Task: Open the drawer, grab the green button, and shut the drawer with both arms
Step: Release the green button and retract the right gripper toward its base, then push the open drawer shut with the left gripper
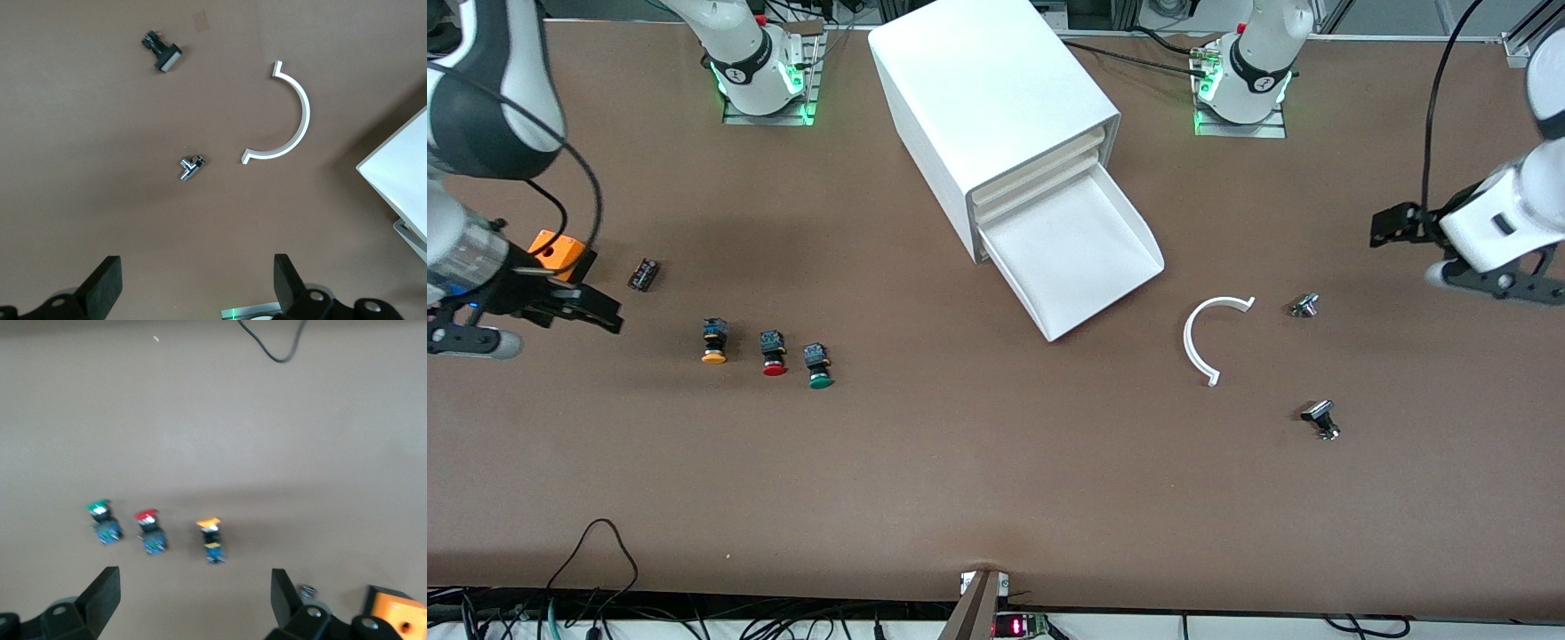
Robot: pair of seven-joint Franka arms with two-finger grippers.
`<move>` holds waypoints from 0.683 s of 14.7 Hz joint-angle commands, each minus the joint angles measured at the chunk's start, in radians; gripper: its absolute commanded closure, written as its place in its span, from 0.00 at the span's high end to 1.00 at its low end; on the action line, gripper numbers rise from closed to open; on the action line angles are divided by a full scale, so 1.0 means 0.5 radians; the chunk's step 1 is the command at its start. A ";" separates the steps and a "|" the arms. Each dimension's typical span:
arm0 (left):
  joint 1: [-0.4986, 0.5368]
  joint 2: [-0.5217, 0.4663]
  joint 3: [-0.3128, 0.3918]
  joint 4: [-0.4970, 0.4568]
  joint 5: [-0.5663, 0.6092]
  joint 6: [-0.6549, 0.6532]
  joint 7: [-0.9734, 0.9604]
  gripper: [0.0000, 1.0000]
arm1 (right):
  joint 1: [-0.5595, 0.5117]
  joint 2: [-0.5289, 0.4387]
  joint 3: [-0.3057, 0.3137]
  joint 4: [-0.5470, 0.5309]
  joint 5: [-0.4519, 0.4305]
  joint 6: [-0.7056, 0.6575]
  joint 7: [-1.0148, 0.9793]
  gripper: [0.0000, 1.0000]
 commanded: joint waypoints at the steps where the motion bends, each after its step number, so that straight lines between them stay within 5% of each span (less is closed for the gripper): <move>1: -0.010 0.093 -0.008 0.042 -0.034 0.005 -0.014 1.00 | -0.016 -0.083 -0.026 -0.033 0.023 -0.130 -0.110 1.00; 5: -0.010 0.259 -0.029 -0.028 -0.282 0.223 -0.386 1.00 | -0.009 -0.209 -0.010 -0.049 -0.007 -0.256 -0.210 1.00; 10: -0.138 0.498 -0.244 -0.212 -0.353 0.823 -1.175 1.00 | -0.003 -0.289 -0.016 -0.138 -0.044 -0.272 -0.196 1.00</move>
